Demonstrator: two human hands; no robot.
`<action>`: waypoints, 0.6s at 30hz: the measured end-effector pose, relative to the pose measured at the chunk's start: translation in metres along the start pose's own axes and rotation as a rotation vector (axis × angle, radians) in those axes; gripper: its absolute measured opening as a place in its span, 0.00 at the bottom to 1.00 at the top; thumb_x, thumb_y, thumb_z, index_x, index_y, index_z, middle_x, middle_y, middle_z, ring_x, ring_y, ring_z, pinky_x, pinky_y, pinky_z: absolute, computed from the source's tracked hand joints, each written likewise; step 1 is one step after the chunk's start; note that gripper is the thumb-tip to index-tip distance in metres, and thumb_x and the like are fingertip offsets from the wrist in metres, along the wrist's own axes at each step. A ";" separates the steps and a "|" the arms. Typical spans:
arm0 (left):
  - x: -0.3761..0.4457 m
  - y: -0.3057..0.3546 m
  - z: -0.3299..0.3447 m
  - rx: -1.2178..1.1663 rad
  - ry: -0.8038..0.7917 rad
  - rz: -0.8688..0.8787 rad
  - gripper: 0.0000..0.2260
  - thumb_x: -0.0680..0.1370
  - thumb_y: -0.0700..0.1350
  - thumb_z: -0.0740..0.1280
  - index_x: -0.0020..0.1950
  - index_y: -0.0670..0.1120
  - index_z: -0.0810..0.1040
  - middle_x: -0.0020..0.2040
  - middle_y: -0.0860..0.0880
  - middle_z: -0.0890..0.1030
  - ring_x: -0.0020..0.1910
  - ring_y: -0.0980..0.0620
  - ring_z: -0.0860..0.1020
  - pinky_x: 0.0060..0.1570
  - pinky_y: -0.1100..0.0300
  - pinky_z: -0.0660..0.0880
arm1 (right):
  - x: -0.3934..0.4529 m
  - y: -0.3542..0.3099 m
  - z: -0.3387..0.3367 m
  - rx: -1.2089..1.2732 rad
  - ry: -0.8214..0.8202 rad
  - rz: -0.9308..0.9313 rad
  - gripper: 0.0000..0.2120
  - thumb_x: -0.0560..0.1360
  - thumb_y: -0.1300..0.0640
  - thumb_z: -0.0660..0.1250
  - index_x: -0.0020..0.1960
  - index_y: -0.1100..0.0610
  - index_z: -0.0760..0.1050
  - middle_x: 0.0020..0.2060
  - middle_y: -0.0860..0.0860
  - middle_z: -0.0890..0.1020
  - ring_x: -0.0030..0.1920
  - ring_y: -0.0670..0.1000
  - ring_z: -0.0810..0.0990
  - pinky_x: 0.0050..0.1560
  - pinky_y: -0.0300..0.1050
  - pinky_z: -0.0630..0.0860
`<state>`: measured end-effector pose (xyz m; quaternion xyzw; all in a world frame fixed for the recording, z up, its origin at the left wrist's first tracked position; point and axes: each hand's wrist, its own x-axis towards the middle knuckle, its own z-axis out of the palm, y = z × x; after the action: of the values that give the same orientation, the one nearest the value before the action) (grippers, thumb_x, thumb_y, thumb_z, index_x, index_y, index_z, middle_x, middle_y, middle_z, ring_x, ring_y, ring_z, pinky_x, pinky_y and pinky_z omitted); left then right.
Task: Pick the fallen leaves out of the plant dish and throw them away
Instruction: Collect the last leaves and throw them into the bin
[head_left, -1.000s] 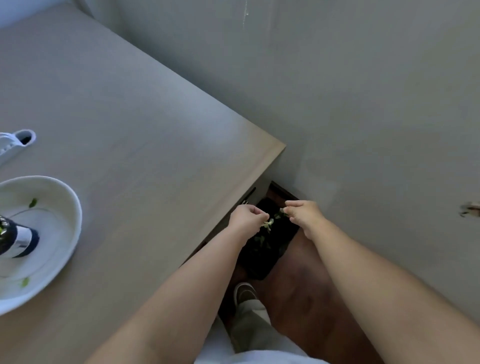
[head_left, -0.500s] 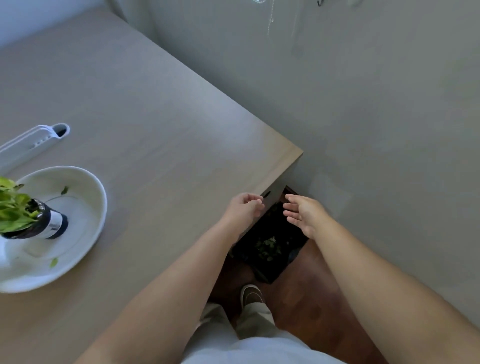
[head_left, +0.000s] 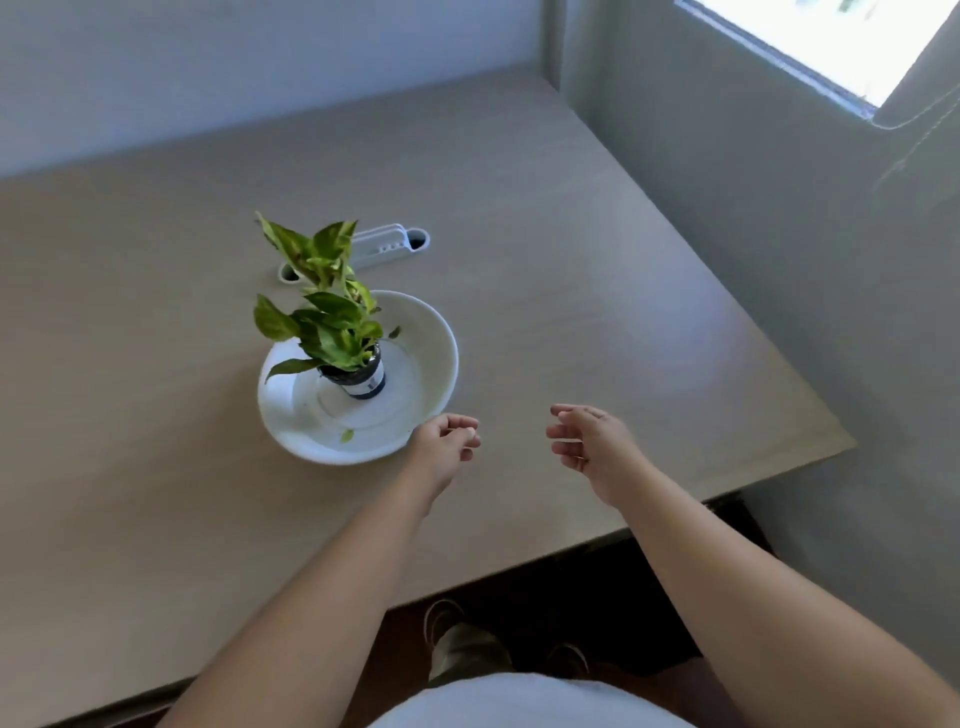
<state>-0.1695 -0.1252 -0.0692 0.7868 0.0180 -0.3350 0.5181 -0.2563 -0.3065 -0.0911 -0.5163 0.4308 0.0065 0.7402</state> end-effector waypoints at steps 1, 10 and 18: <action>0.001 -0.003 -0.019 -0.006 0.045 -0.006 0.06 0.79 0.40 0.62 0.51 0.46 0.79 0.45 0.48 0.82 0.39 0.54 0.77 0.37 0.64 0.70 | 0.002 -0.001 0.018 -0.044 -0.033 -0.007 0.07 0.76 0.60 0.62 0.49 0.55 0.79 0.35 0.53 0.80 0.31 0.50 0.75 0.31 0.39 0.70; 0.037 -0.036 -0.133 0.656 0.241 0.003 0.12 0.76 0.50 0.64 0.58 0.53 0.78 0.62 0.49 0.77 0.60 0.46 0.71 0.59 0.56 0.70 | 0.034 -0.034 0.131 -0.527 -0.089 -0.244 0.12 0.73 0.63 0.61 0.46 0.53 0.82 0.40 0.53 0.80 0.34 0.50 0.74 0.35 0.42 0.69; 0.043 -0.065 -0.178 0.998 0.075 0.117 0.43 0.64 0.78 0.49 0.73 0.56 0.63 0.75 0.53 0.62 0.75 0.45 0.54 0.73 0.52 0.52 | 0.071 -0.035 0.160 -1.620 -0.238 -0.618 0.17 0.75 0.53 0.59 0.60 0.40 0.78 0.73 0.44 0.66 0.76 0.50 0.54 0.74 0.49 0.48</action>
<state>-0.0700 0.0384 -0.1023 0.9498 -0.1698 -0.2446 0.0955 -0.0947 -0.2306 -0.0956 -0.9729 0.0544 0.1632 0.1544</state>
